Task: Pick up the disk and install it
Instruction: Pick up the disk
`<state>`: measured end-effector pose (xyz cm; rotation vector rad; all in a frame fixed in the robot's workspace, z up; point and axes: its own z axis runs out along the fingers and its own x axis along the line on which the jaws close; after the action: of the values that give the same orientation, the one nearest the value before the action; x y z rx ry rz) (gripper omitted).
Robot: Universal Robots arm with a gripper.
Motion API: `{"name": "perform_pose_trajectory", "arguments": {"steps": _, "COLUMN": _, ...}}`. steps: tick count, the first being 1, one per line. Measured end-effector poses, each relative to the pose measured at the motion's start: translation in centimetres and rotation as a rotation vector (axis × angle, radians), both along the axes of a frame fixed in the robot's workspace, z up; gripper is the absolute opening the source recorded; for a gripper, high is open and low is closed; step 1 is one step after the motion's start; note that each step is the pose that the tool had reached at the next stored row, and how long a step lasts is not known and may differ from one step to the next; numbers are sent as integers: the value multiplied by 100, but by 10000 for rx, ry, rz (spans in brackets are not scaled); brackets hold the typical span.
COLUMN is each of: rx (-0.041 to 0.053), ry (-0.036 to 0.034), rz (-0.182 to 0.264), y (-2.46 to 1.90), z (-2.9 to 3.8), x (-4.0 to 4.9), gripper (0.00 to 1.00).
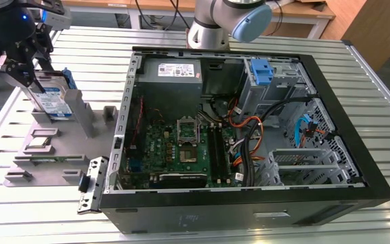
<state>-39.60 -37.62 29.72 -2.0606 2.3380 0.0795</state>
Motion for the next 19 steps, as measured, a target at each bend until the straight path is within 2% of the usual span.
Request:
{"name": "perform_pose_trajectory", "arguments": {"steps": 4, "rx": -1, "ry": 1, "rz": 15, "y": 0, "z": -1, "x": -1, "gripper": 59}}
{"name": "perform_pose_trajectory", "arguments": {"steps": 9, "rx": -1, "ry": 0, "rz": 417, "y": 0, "z": -9, "x": -1, "gripper": 59}}
{"name": "perform_pose_trajectory", "arguments": {"steps": 19, "rx": 11, "ry": 0, "rz": 463, "y": 0, "z": -15, "x": -1, "gripper": 59}}
